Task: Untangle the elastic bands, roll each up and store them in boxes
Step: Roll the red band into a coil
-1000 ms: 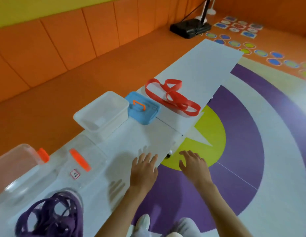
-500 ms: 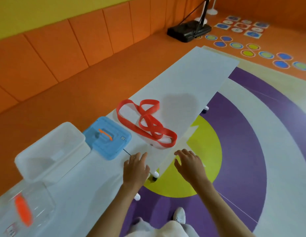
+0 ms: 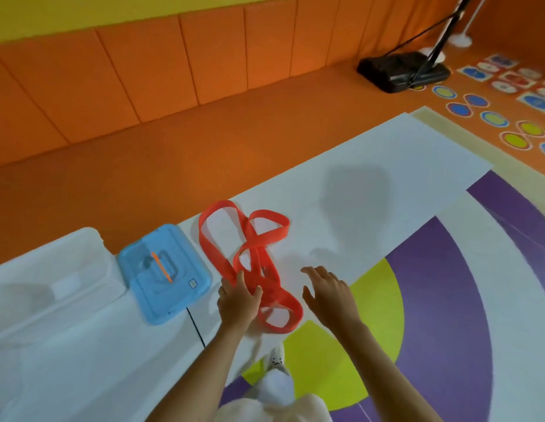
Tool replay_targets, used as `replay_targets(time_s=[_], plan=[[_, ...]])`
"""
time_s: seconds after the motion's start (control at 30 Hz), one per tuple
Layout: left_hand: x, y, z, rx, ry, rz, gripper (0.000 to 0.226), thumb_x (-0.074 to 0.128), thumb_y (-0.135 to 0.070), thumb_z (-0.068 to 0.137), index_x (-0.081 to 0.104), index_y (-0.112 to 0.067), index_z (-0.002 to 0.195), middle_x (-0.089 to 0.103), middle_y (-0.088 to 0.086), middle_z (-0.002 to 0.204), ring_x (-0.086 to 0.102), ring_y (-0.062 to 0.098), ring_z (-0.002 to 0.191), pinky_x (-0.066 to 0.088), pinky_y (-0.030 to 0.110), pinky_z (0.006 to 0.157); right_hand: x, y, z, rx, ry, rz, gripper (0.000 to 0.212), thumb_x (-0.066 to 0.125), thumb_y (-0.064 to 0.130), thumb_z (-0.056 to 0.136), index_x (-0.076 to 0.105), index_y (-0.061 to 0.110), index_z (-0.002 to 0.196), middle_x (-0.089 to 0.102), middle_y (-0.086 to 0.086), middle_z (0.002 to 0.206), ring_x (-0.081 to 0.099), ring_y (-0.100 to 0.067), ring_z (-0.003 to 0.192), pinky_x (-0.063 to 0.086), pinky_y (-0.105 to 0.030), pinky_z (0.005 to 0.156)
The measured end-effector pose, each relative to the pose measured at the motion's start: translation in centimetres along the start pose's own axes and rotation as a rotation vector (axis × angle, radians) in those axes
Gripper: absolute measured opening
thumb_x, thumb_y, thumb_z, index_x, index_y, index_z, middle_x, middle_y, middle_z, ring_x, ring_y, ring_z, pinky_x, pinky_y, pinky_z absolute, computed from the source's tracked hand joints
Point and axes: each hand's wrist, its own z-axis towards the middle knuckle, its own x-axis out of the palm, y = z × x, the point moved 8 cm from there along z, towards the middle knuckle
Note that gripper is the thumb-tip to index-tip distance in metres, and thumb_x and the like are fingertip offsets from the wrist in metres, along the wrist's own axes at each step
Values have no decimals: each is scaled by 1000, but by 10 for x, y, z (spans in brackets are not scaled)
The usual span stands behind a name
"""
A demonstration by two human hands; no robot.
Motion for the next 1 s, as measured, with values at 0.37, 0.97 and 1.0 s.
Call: replay_targets(time_s=[0.37, 0.97, 1.0], plan=[[27, -39, 61, -353, -149, -396, 117, 73, -84, 72, 21, -32, 162, 34, 10, 165, 34, 39, 151, 30, 67, 120, -20, -40, 131, -209, 73, 107, 44, 59, 29, 103, 54, 27, 147, 51, 1, 151, 67, -25, 119, 56, -41, 93], [39, -42, 48, -1074, -483, -695, 96, 91, -19, 79, 35, -9, 157, 63, 28, 136, 59, 49, 129, 48, 55, 109, 0, -90, 248, -725, 424, 162, 41, 50, 29, 107, 52, 29, 148, 37, 7, 162, 60, -14, 127, 47, -25, 101], [39, -45, 48, -1070, -465, -684, 81, 90, -20, 80, 48, -9, 147, 69, 24, 127, 65, 46, 122, 52, 52, 105, -1, -92, 251, -740, 426, 163, 40, 50, 29, 107, 53, 28, 147, 38, 7, 161, 60, -14, 127, 47, -25, 102]])
